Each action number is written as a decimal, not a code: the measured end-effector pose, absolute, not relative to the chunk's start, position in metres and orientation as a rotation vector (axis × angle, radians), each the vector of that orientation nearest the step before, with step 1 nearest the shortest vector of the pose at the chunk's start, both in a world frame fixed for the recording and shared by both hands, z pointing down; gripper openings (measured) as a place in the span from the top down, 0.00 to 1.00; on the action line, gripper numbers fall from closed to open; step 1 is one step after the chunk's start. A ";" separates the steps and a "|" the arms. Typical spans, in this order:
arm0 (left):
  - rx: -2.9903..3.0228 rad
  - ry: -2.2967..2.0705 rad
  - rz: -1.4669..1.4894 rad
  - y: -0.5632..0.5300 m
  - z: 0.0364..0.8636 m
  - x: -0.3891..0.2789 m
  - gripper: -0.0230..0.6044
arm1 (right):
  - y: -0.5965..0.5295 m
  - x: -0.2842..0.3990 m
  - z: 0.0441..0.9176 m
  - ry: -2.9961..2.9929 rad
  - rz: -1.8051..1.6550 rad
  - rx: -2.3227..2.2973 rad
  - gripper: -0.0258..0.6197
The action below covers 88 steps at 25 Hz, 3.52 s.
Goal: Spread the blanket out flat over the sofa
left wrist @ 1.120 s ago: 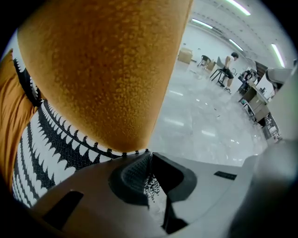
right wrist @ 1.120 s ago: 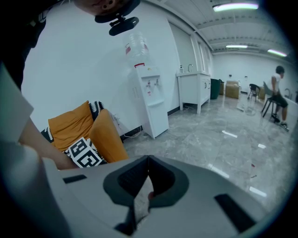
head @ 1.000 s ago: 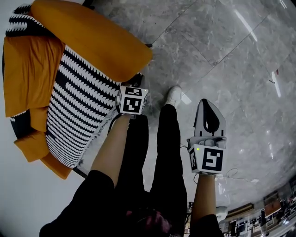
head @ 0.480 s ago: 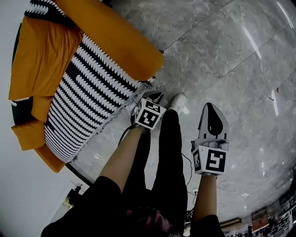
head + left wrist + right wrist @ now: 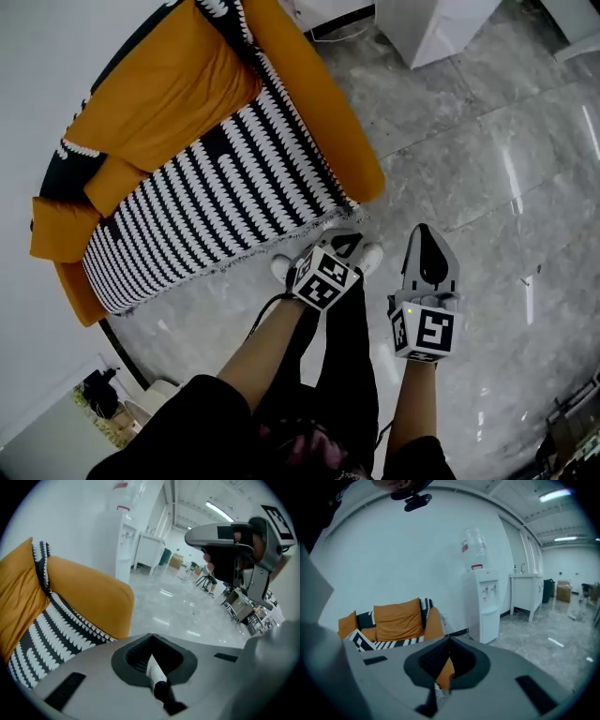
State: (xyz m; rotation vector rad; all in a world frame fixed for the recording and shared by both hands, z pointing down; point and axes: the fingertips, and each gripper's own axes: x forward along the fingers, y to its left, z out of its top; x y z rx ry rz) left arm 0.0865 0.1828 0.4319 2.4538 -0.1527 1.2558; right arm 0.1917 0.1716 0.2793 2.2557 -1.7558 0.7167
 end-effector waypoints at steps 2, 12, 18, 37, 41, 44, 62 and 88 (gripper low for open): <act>2.479 -0.190 1.209 0.169 0.409 0.070 0.95 | 0.155 0.166 0.261 -1.798 0.689 2.224 0.93; 2.475 -0.526 1.020 0.087 0.354 -0.046 0.95 | 0.091 0.028 0.226 -2.001 0.628 1.968 0.93; 2.388 -0.807 0.932 0.048 0.350 -0.148 0.95 | 0.058 -0.064 0.229 -2.135 0.606 1.791 0.93; 2.102 -1.383 0.733 0.047 0.266 -0.363 0.95 | 0.029 -0.233 0.173 -2.346 0.511 1.462 0.93; 2.150 -1.480 0.663 0.033 0.218 -0.360 0.95 | 0.021 -0.224 0.131 -2.378 0.404 1.481 0.93; 2.190 -1.536 0.635 0.021 0.179 -0.354 0.95 | 0.016 -0.213 0.099 -2.412 0.428 1.540 0.93; 2.320 -1.908 0.369 -0.006 -0.031 -0.374 0.95 | -0.012 -0.188 -0.055 -2.559 0.109 1.587 0.93; 2.442 -1.936 0.288 -0.029 -0.094 -0.389 0.95 | -0.024 -0.212 -0.124 -2.593 -0.114 1.639 0.93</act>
